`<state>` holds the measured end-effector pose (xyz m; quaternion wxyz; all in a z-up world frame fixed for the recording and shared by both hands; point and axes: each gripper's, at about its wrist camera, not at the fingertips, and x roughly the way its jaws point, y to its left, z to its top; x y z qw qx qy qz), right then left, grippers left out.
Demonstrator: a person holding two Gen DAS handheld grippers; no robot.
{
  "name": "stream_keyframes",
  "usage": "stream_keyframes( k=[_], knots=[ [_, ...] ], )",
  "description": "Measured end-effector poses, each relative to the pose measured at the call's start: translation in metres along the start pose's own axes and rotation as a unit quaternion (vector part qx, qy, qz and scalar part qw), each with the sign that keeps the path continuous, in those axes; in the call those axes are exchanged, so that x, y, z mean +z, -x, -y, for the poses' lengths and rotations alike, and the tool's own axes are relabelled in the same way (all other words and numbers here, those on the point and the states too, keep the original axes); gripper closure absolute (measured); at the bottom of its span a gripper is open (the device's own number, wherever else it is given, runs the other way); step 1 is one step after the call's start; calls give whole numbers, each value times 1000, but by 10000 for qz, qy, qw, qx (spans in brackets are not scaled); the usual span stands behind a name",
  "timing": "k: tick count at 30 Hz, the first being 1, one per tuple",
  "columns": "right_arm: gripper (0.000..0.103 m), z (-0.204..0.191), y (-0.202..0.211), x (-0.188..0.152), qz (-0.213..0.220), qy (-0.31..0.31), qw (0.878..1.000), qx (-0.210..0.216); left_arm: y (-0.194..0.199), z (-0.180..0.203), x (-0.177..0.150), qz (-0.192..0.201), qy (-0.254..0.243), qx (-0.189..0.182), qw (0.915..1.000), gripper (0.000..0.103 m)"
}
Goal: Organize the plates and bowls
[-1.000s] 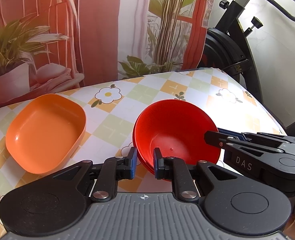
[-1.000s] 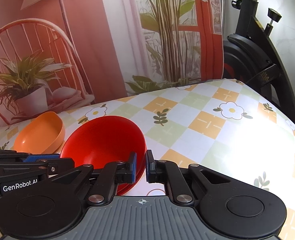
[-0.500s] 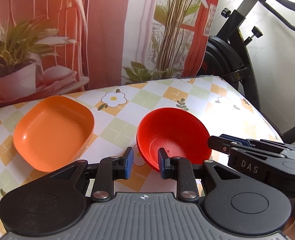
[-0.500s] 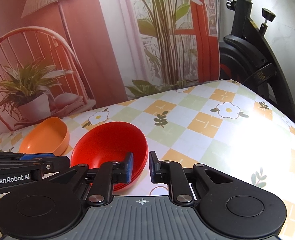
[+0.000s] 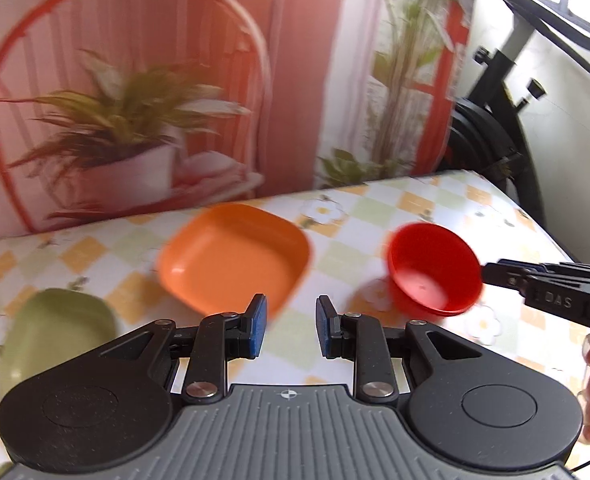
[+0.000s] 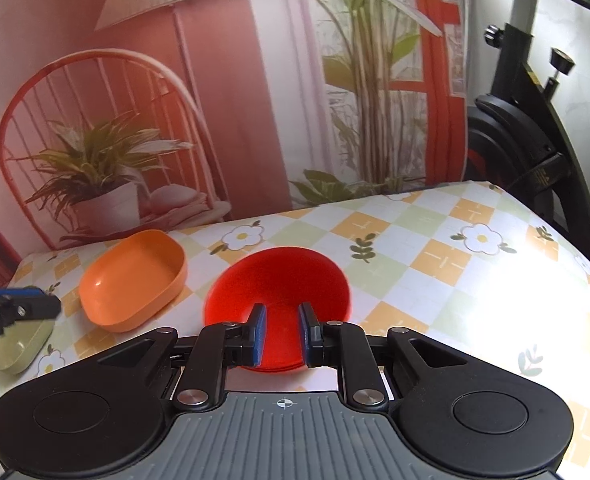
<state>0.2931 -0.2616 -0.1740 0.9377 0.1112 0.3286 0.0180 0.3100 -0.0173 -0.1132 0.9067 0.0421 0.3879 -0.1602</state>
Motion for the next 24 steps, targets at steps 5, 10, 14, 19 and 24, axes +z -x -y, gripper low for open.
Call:
stream_keyframes(
  k=[5, 10, 14, 19, 24],
  knots=[
    [86, -19, 0, 5, 28, 72, 9998, 192, 25, -37, 2, 206, 61, 215, 9995, 75],
    [86, -41, -7, 8, -118, 189, 9995, 218, 45, -73, -3, 289, 128, 489, 9983, 75],
    [86, -67, -14, 5, -262, 343, 9986, 304, 56, -99, -10, 271, 256, 655, 9972, 75],
    [86, -104, -24, 0, -410, 542, 9967, 437, 65, -131, -17, 220, 319, 809, 9960, 75],
    [86, -140, -35, 0, -484, 696, 9947, 578, 64, -166, -21, 172, 569, 858, 9945, 75]
  ],
)
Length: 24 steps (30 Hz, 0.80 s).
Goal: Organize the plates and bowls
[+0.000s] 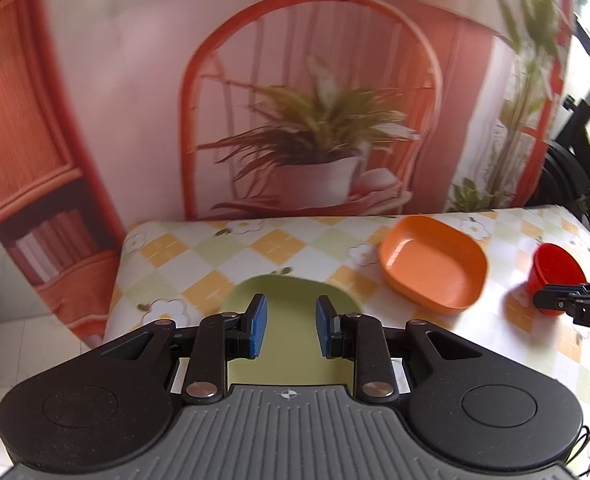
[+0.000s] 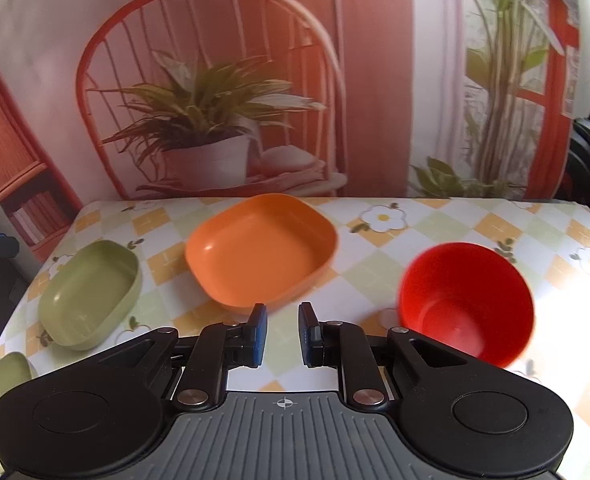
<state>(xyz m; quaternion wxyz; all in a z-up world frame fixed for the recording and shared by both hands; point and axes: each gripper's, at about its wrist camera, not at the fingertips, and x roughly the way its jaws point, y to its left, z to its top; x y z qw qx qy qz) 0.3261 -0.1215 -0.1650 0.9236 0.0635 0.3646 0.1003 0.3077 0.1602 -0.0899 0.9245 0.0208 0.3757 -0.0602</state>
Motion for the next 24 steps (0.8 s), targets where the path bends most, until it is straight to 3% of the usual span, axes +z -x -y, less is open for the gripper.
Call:
stream_keyframes(
  k=[9, 19, 24],
  knots=[
    [86, -46, -32, 16, -83, 140, 9997, 179, -22, -46, -19, -166, 563, 111, 9982, 75],
    [86, -99, -81, 30, -186, 620, 9972, 381, -40, -65, -45, -511, 951, 131, 9941, 75],
    [86, -112, -106, 36, -282, 729, 9962, 391, -45, -74, -55, -637, 1369, 108, 9885, 75]
  ],
)
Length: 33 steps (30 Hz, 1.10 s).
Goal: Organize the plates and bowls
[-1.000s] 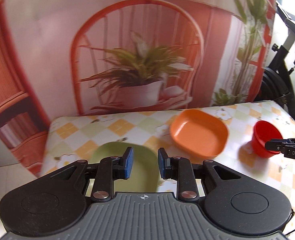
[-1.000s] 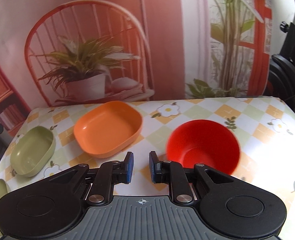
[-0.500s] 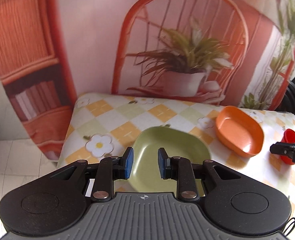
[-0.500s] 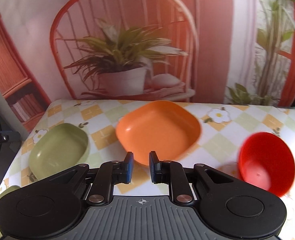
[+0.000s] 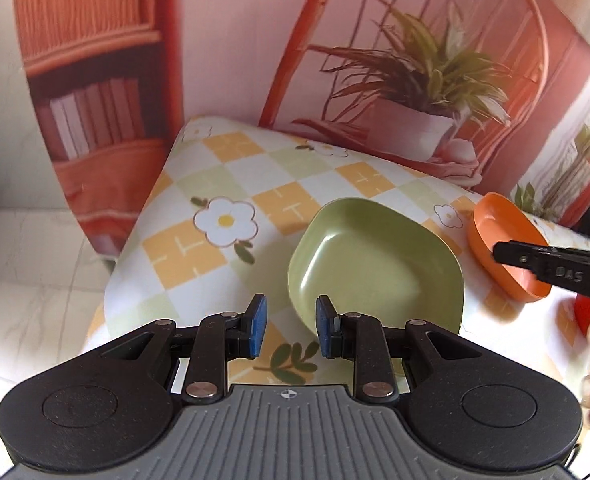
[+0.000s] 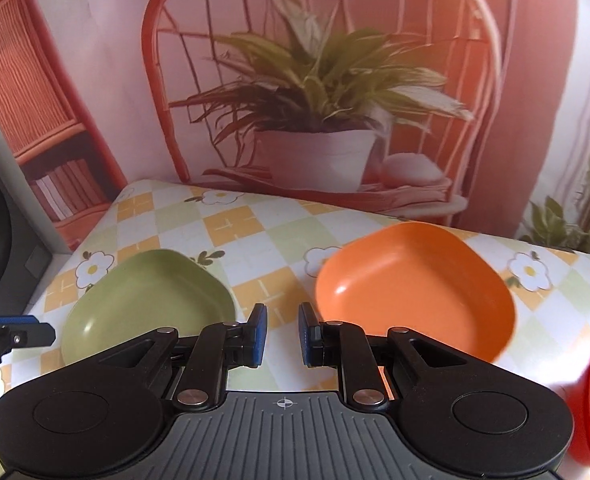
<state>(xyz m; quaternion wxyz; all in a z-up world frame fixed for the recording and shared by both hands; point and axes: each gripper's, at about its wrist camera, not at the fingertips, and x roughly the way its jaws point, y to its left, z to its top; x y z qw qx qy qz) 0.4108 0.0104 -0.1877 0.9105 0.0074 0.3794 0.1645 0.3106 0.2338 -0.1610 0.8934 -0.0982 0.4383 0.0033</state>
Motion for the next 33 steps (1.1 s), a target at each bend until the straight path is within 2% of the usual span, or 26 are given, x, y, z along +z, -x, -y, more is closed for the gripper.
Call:
stream_keyframes(
  k=[3, 18, 24, 33],
  knots=[
    [86, -6, -12, 1, -54, 103, 9999, 41, -2, 0, -1, -30, -14, 91, 10000, 75],
    [86, -21, -37, -10, -318, 156, 9989, 295, -20, 6, -4, -231, 68, -130, 9996, 75],
    [92, -26, -38, -18, -368, 90, 9987, 349, -21, 6, -5, -200, 72, -128, 9997, 85],
    [92, -23, -25, -27, -287, -134, 9990, 320, -19, 13, -7, -209, -52, -53, 9998, 86]
  ],
)
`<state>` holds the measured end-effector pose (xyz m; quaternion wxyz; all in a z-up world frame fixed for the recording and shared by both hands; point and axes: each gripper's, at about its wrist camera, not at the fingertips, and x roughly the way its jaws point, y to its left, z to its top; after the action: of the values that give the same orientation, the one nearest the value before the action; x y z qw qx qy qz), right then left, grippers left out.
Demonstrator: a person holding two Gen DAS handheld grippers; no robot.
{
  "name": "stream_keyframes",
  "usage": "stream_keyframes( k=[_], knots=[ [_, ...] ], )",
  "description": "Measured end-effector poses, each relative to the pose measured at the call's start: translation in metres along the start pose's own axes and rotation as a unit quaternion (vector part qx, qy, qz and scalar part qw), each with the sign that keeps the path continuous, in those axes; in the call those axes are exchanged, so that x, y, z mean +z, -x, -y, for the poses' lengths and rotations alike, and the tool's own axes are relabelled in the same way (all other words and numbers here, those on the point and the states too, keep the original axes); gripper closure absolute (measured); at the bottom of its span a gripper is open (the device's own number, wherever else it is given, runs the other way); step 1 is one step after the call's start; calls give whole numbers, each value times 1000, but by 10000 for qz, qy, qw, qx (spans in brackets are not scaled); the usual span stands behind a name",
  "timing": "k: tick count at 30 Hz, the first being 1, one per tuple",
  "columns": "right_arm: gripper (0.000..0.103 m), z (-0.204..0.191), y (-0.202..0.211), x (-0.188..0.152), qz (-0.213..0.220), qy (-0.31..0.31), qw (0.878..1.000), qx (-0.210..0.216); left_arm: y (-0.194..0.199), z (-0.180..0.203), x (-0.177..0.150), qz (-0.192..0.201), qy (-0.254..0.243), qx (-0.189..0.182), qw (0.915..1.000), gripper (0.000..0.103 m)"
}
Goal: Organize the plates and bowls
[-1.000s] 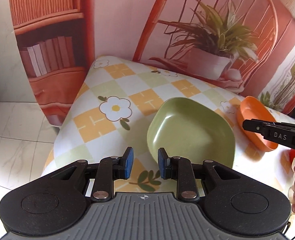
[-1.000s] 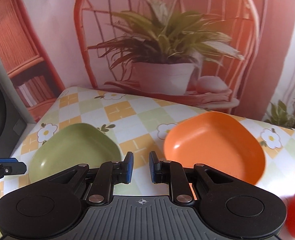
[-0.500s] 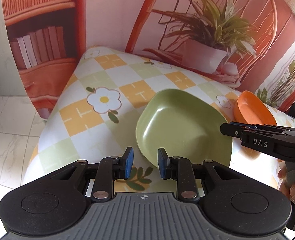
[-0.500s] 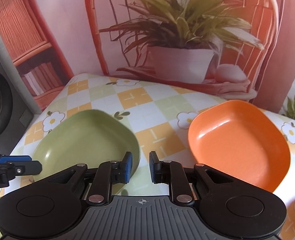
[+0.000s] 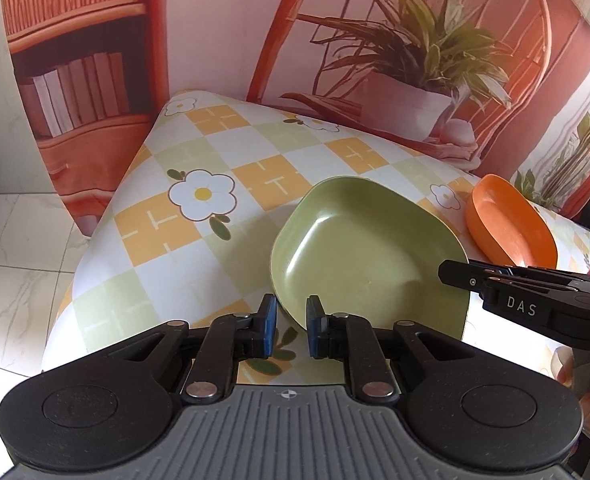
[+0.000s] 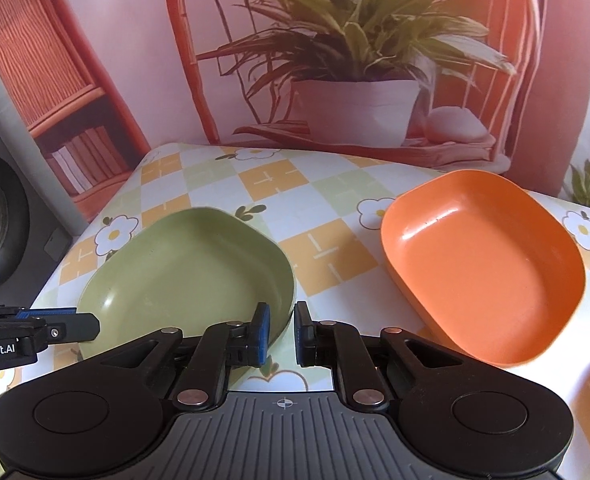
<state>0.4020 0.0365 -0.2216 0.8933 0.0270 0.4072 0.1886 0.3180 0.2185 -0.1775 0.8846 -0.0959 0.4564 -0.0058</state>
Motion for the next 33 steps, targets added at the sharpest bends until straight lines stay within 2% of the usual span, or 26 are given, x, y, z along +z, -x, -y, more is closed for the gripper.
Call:
stream_keyframes(
  k=[12, 20, 33],
  knots=[
    [92, 19, 32, 5, 334, -295, 9990, 84, 26, 28, 14, 231, -354, 94, 9991, 86],
    [92, 48, 56, 12, 615, -600, 9963, 50, 36, 64, 31, 395, -677, 44, 9969, 86],
    [92, 136, 81, 21, 1008, -1082, 9871, -609, 1, 153, 57, 558, -1233, -507, 9895, 86]
  ],
)
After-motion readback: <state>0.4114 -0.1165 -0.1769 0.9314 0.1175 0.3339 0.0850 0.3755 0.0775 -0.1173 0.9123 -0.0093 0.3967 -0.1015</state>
